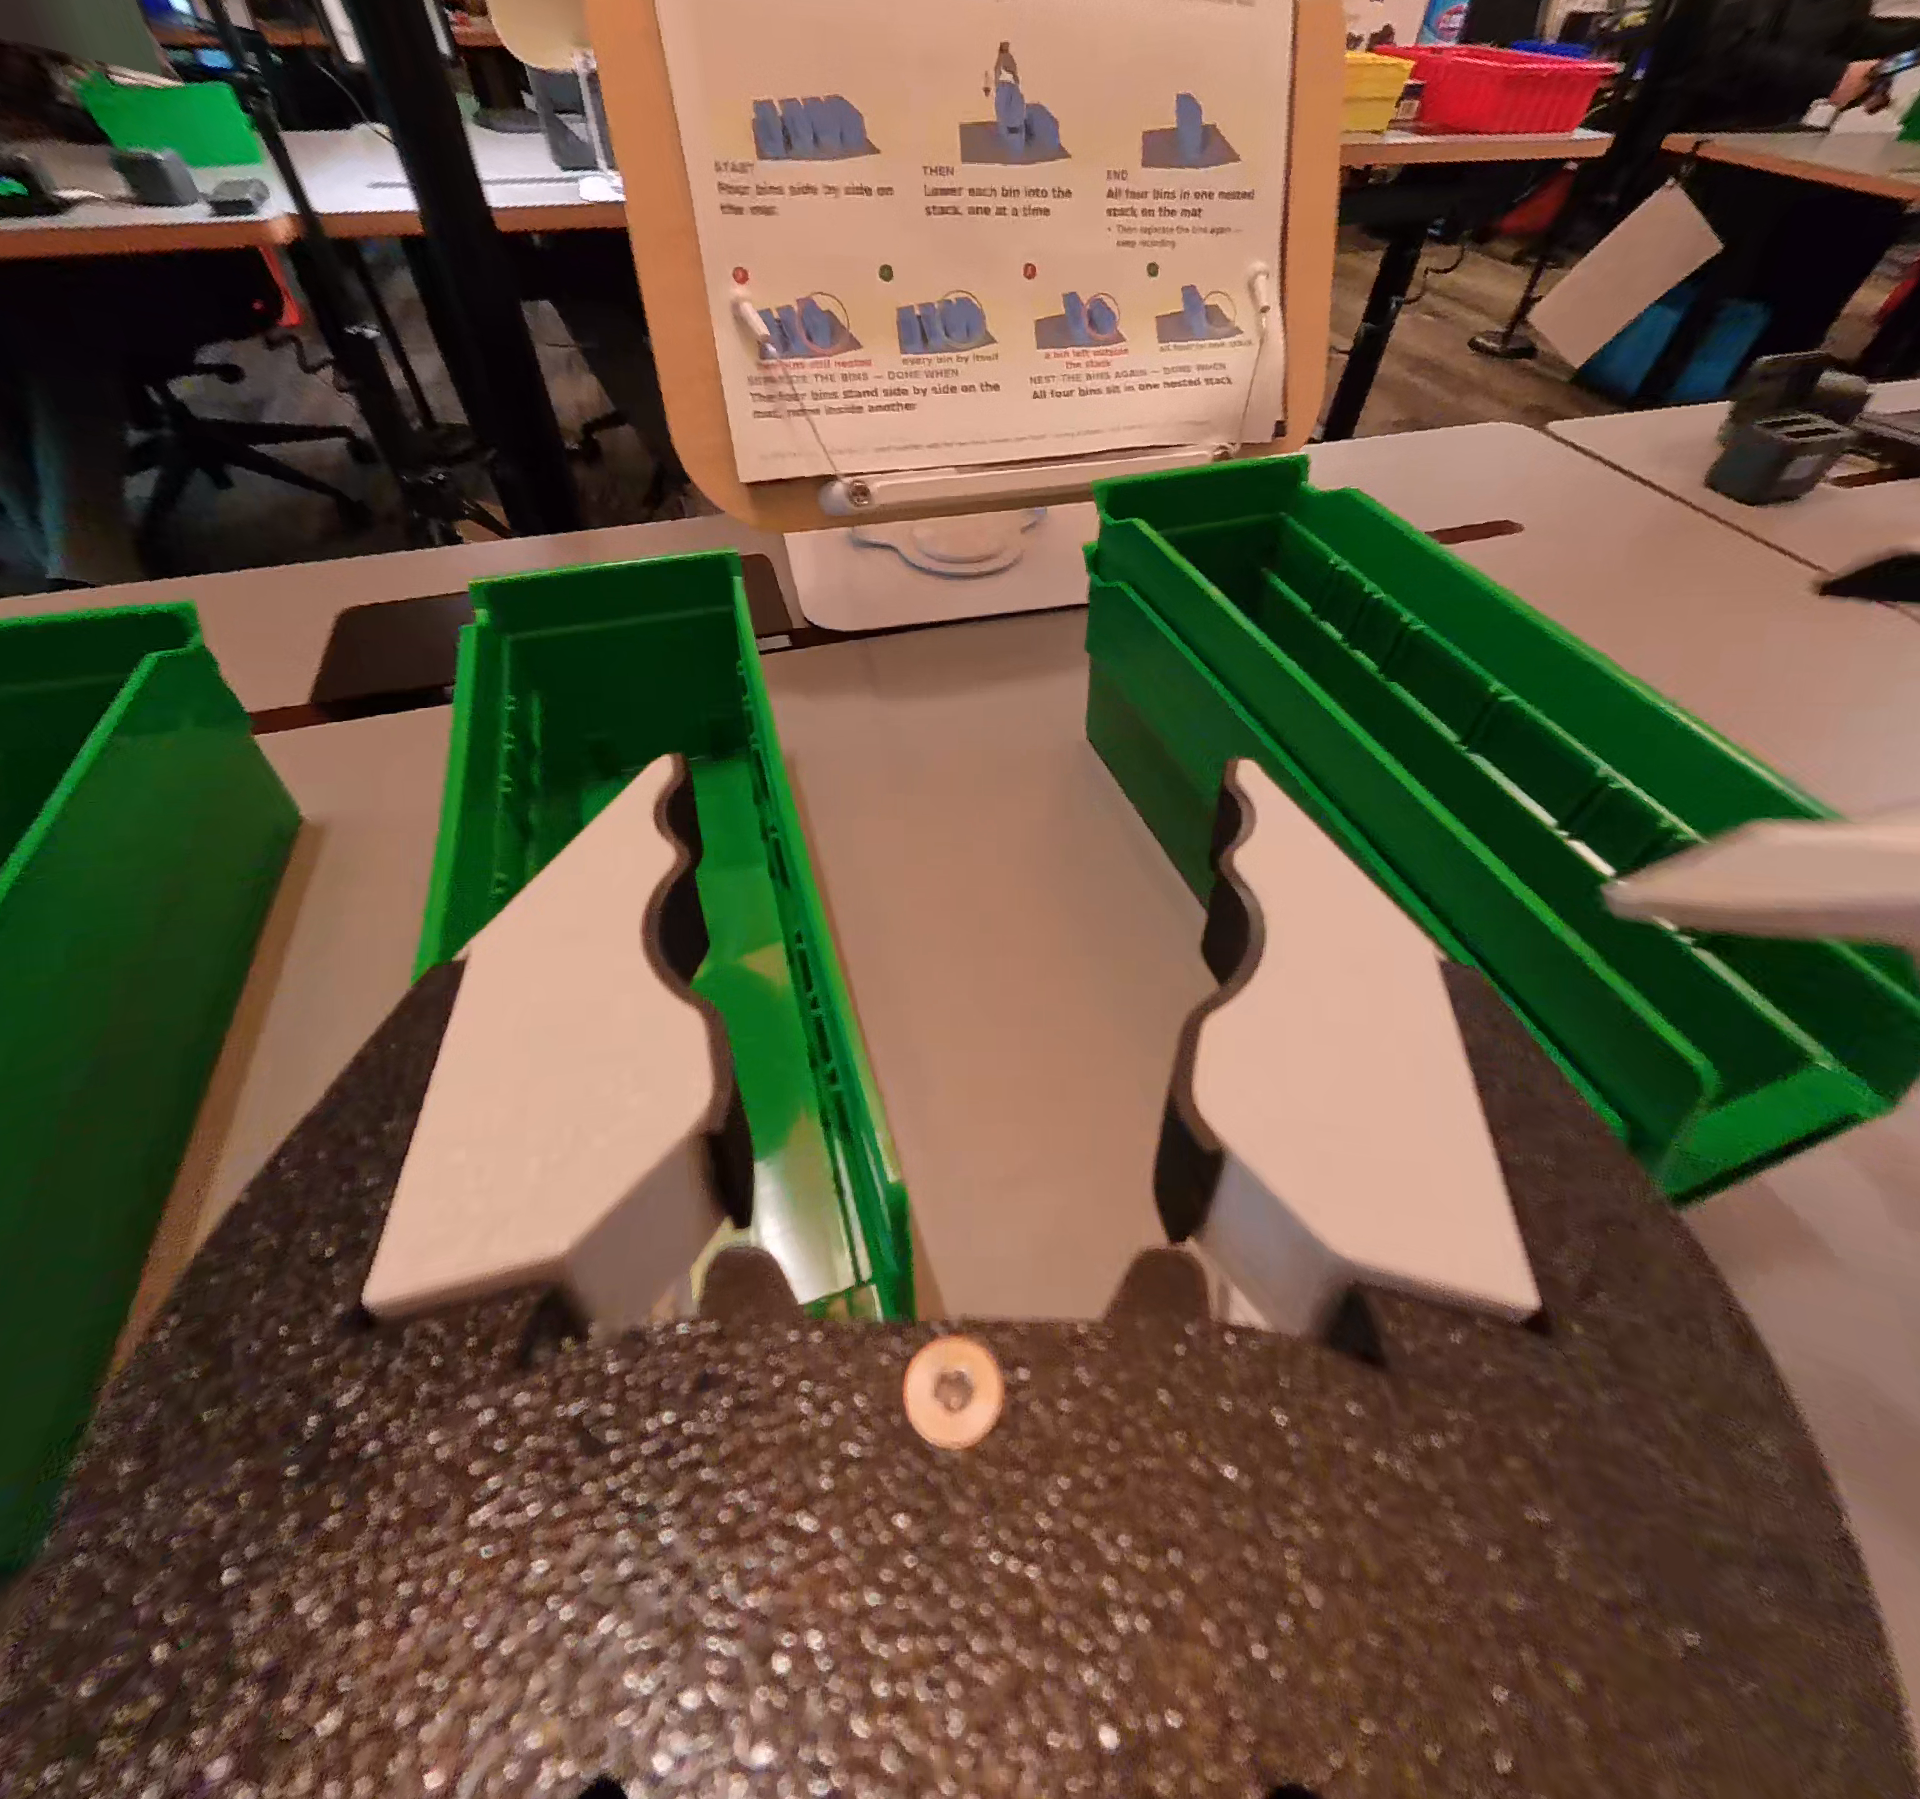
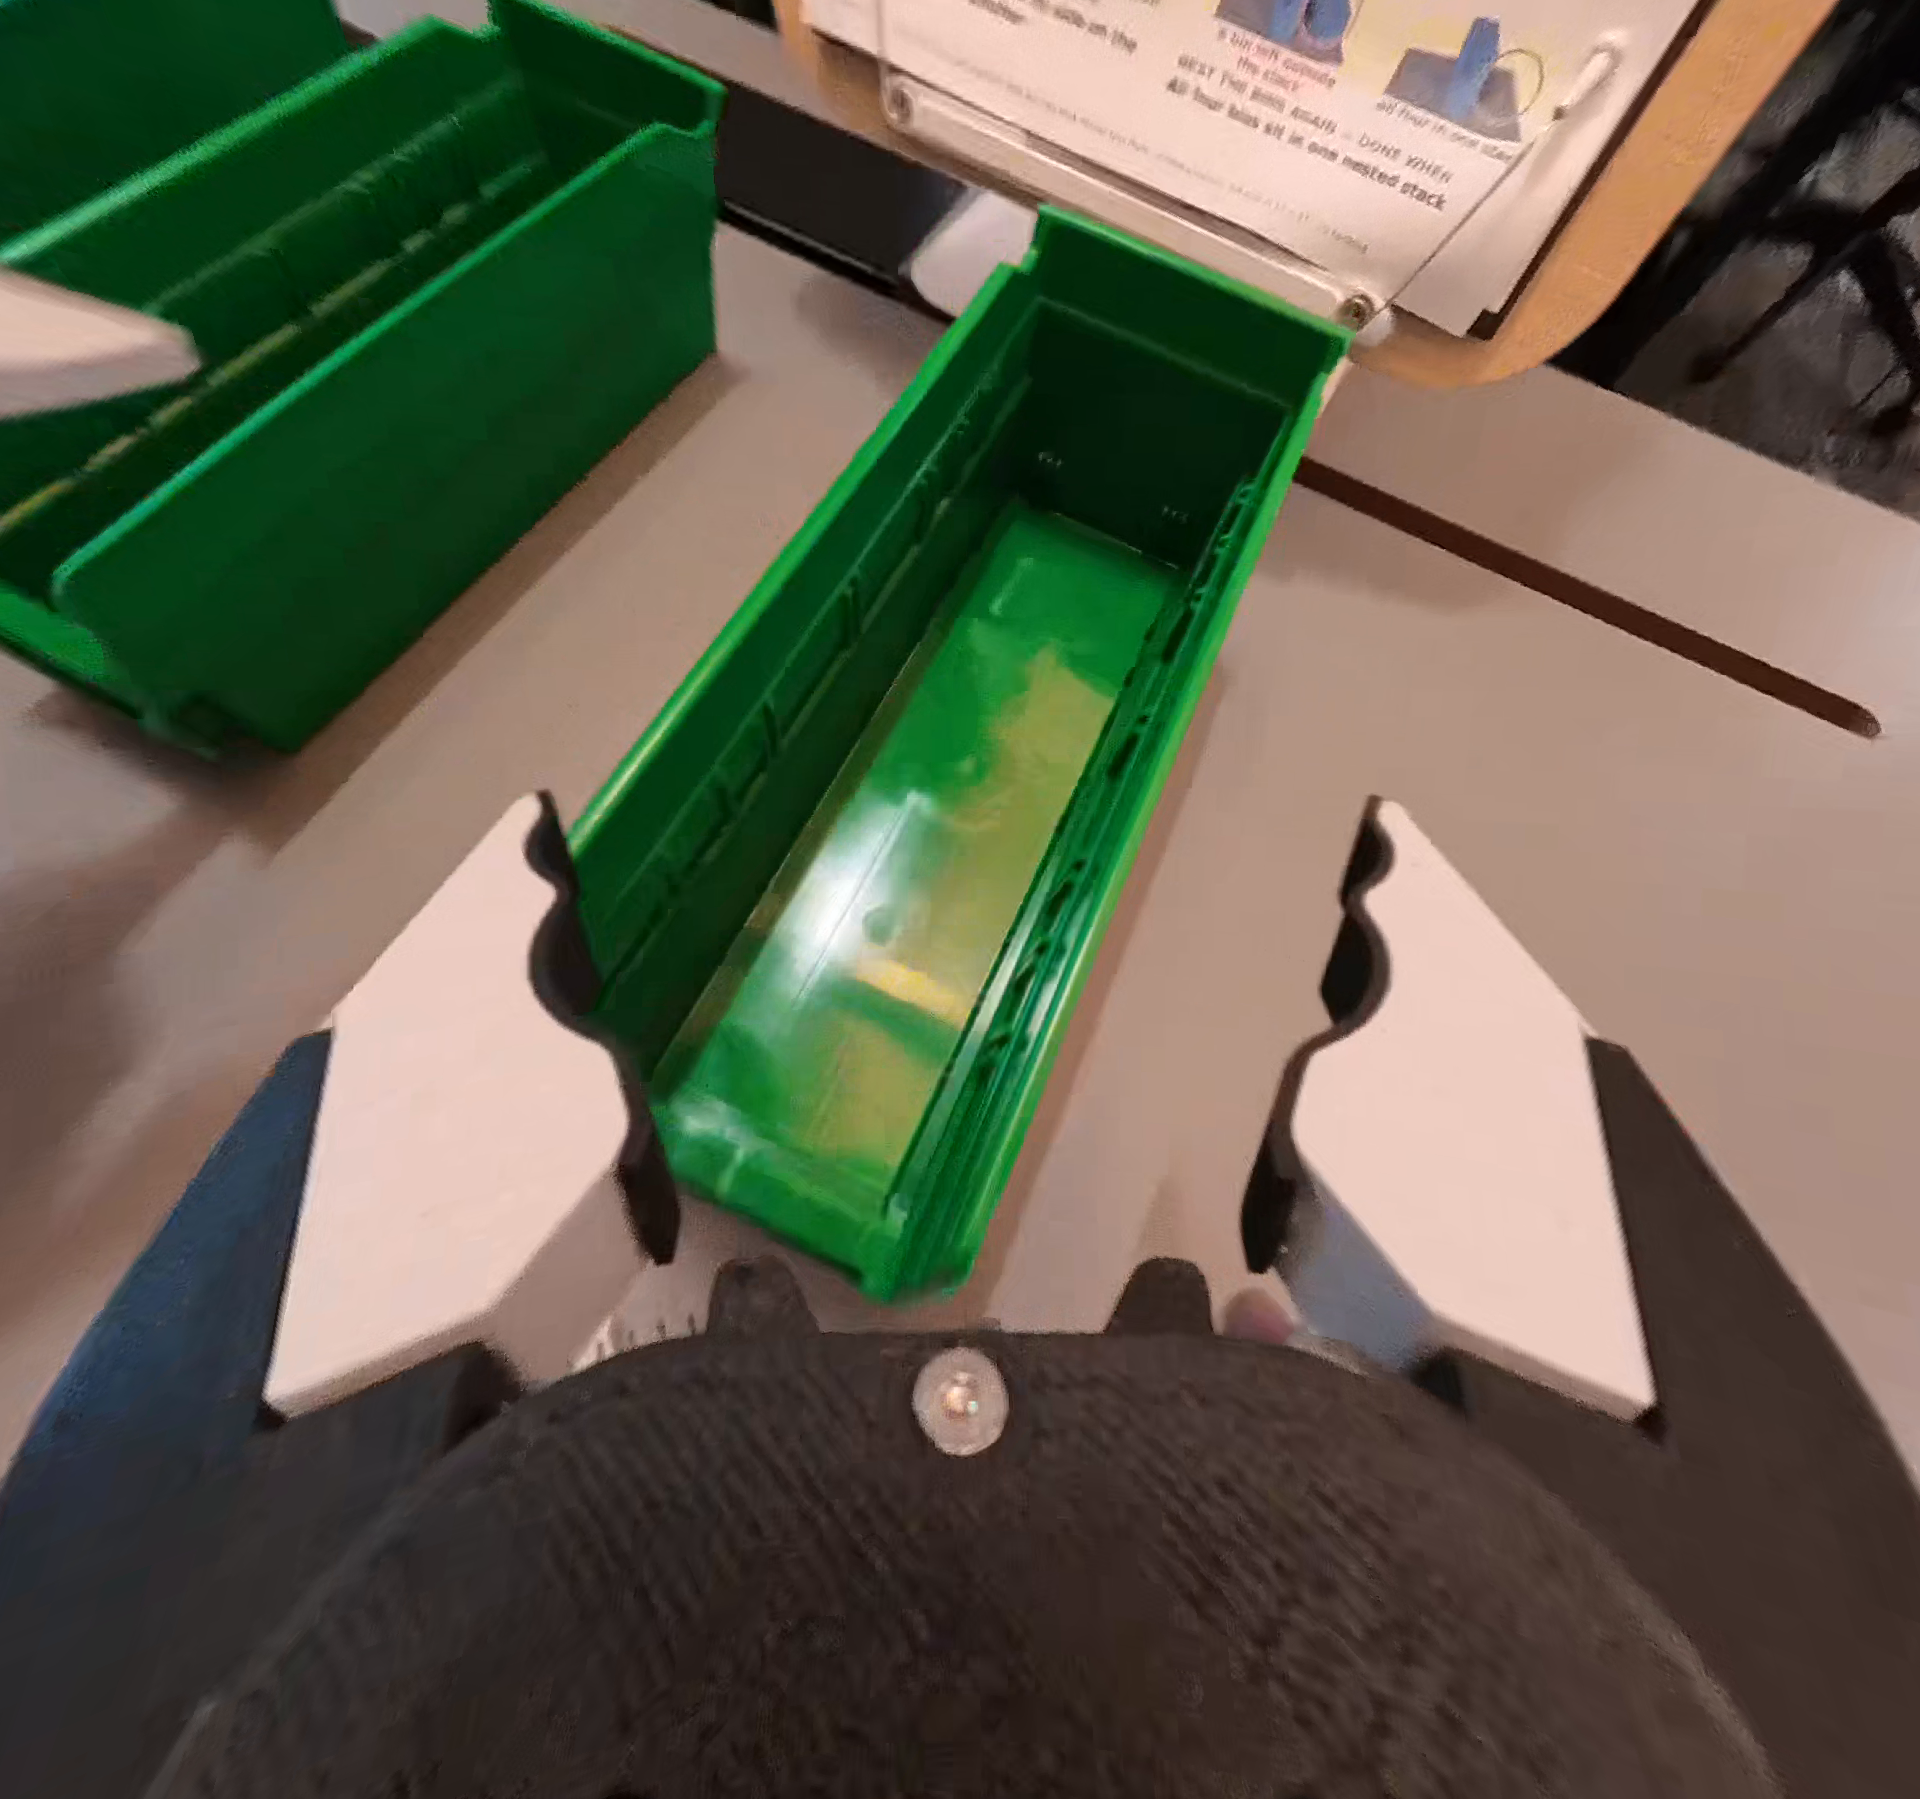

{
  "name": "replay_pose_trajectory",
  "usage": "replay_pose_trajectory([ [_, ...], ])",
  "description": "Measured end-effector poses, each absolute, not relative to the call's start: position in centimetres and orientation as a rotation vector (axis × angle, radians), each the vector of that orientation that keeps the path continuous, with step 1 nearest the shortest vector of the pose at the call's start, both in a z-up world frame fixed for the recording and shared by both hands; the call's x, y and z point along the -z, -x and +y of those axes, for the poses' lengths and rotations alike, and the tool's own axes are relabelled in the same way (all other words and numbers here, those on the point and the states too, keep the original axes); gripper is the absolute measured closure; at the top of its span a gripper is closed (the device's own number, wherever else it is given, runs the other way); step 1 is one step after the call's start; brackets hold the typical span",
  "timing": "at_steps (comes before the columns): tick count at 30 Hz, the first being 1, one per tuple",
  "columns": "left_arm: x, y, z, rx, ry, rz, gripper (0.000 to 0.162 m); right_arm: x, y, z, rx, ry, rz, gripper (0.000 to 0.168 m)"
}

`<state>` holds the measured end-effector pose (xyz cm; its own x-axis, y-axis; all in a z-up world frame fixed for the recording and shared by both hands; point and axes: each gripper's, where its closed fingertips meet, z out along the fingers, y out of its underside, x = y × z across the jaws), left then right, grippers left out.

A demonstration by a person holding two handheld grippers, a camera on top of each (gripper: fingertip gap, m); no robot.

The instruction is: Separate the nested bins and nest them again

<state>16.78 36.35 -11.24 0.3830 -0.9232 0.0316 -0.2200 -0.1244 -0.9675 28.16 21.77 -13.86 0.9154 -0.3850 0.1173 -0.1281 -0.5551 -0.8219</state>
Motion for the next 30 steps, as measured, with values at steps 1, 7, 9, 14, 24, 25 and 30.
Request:
replay_pose_trajectory([
  [1,11.2,-16.9,36.0,0.857,1.603,1.062,0.065,13.6,-29.0,22.6,0.351,2.178,0.419,0.021],
  [7,10.7,-15.3,36.6,0.853,1.619,1.026,0.065,15.6,-30.9,26.9,0.249,2.31,0.631,0.035],
  [9,11.0,-15.0,36.6,0.882,1.649,1.03,0.065,17.1,-32.2,26.5,0.326,2.366,0.697,0.036],
  [14,11.9,-14.2,37.5,0.873,1.713,1.042,0.064,17.9,-32.9,26.3,0.345,2.418,0.783,0.016],
  [24,12.8,-14.4,37.3,0.854,1.743,1.079,0.065,18.7,-31.4,26.7,0.177,2.567,0.818,0.04],
  [25,13.0,-14.4,37.3,0.852,1.75,1.085,0.065,18.9,-31.2,26.5,0.164,2.596,0.815,0.038],
  [30,13.5,-14.5,37.4,0.848,1.765,1.095,0.066,20.0,-30.2,25.8,0.06,2.719,0.791,0.035],
])
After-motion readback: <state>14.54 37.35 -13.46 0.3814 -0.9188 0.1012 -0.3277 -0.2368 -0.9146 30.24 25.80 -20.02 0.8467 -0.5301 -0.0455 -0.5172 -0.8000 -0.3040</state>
